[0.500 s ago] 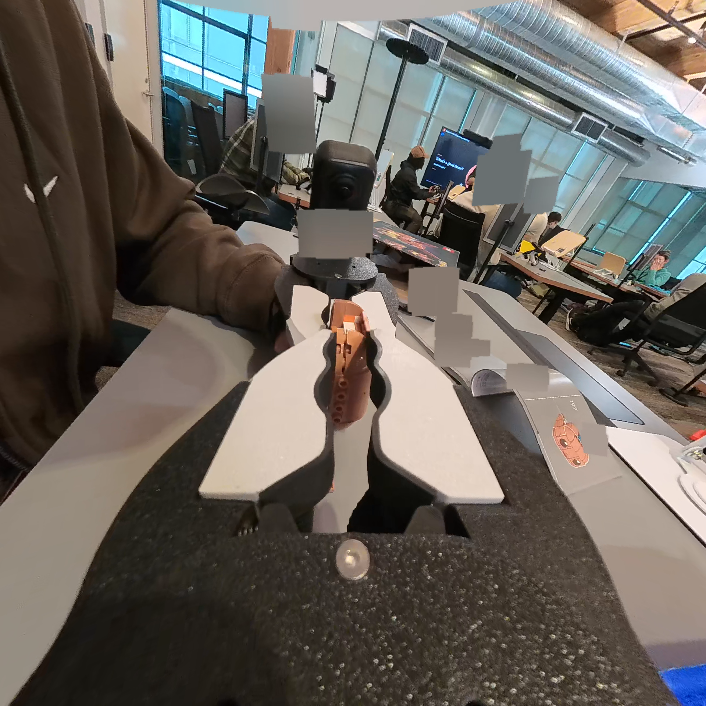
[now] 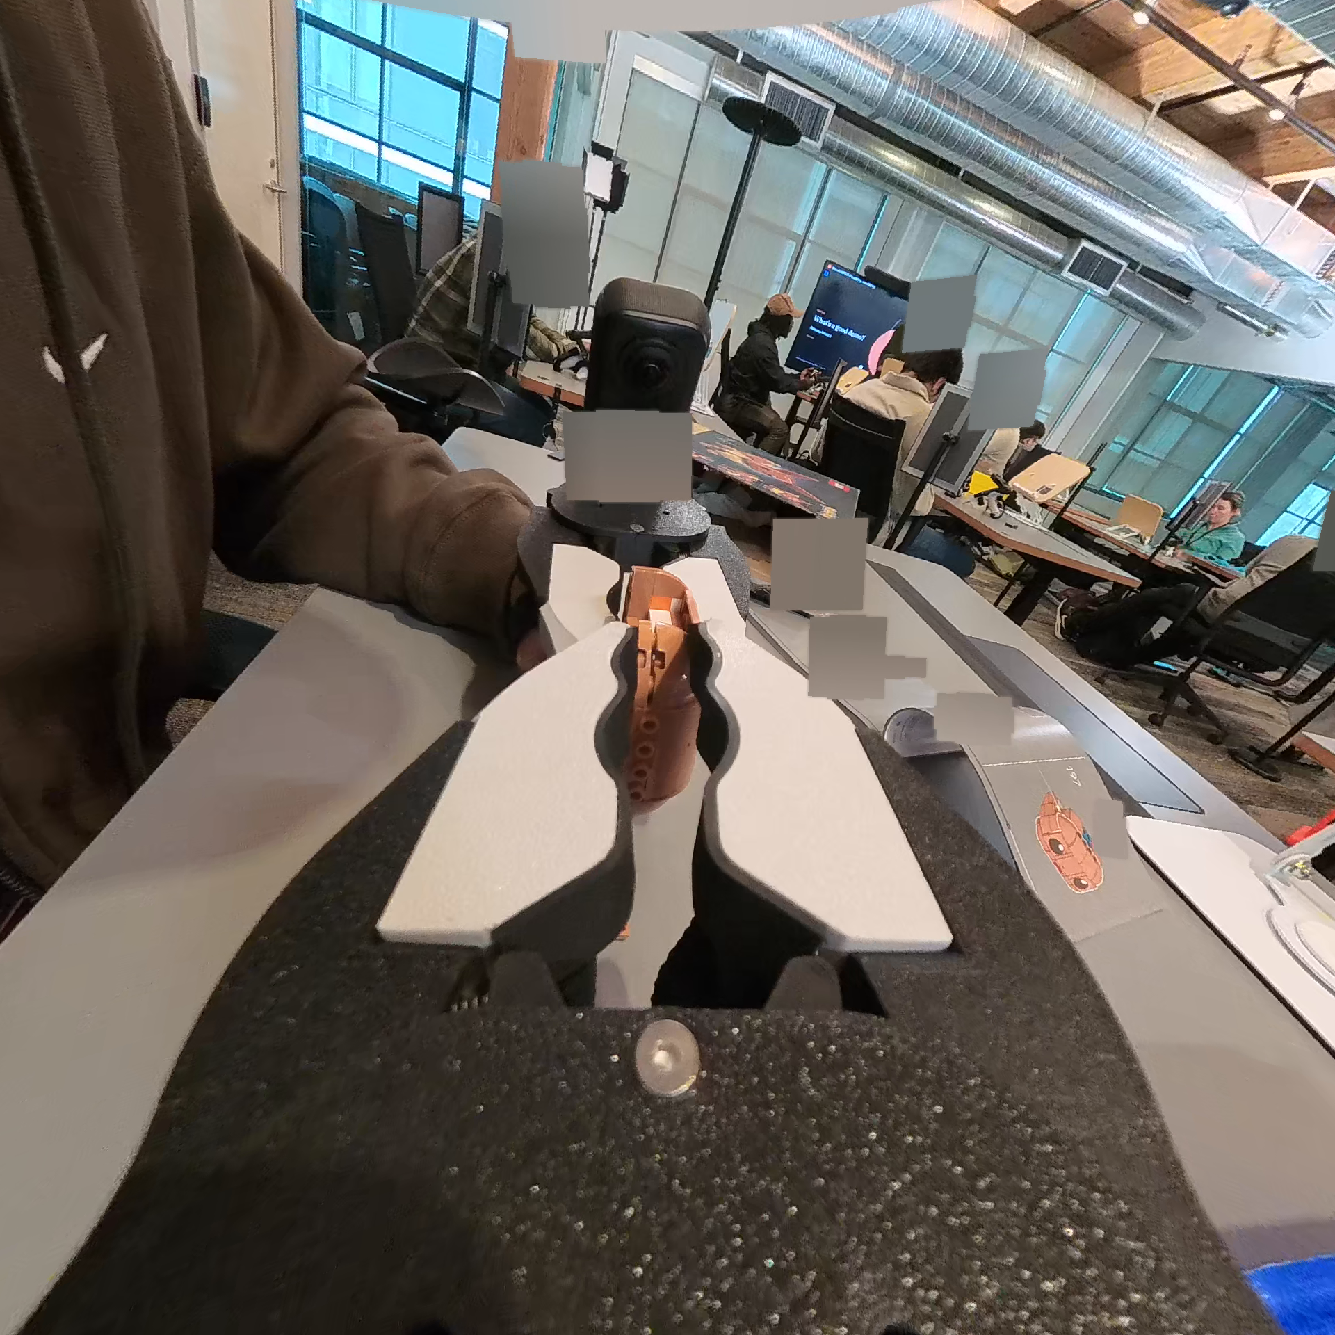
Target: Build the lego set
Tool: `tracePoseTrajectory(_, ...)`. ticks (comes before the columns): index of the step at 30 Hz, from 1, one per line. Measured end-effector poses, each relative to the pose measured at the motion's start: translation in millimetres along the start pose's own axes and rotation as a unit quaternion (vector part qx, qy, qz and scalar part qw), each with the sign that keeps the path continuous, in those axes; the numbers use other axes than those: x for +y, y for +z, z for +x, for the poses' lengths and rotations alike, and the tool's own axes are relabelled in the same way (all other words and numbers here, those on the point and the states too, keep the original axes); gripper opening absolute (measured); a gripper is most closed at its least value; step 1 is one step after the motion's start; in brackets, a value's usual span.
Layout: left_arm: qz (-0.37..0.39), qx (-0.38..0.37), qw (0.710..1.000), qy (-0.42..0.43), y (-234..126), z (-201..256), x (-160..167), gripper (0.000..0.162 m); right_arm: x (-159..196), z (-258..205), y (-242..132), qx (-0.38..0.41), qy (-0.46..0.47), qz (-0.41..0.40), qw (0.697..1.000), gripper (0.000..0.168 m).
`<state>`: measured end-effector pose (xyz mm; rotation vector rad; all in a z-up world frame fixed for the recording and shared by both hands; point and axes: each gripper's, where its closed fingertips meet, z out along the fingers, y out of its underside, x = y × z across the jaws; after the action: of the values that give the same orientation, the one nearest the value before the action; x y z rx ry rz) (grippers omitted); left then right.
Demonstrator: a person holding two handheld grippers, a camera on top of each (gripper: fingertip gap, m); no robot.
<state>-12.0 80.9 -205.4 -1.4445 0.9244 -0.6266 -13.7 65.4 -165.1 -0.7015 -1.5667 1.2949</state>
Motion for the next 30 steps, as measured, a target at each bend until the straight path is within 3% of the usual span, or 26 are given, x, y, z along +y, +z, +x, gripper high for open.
tracePoseTrajectory(15, 0.004, 0.004, 1.0, -0.001, 0.1, 1.2, -0.2, 0.026, -1.9, -2.0, 0.0, -0.006, 0.005, 0.006, 1.0, 0.012)
tracePoseTrajectory(16, 0.004, -0.009, 1.0, -0.008, 0.0, -3.3, 0.1, 0.026, -0.4, -6.1, 1.1, -0.018, 0.002, 0.002, 1.0, 0.0)
tracePoseTrajectory(18, 0.046, 0.008, 0.999, -0.022, -3.5, -1.0, -14.3, 0.026, 14.0, -13.7, 8.9, -0.017, -0.017, -0.032, 0.999, 0.0)
tracePoseTrajectory(21, -0.002, -0.049, 0.999, -0.02, -7.1, -21.4, 2.2, 0.026, -4.5, -6.8, 4.6, 0.014, -0.002, 0.012, 1.0, 0.0)
tracePoseTrajectory(23, 0.021, -0.051, 0.996, -0.067, -12.8, -27.4, 2.0, 0.026, -7.0, 0.9, 0.5, 0.026, -0.004, 0.018, 0.999, 0.0)
tracePoseTrajectory(30, 0.058, -0.046, 0.995, -0.071, -15.8, -28.0, -9.2, 0.026, -7.1, 11.9, -6.1, 0.039, 0.037, 0.037, 0.998, 0.003)
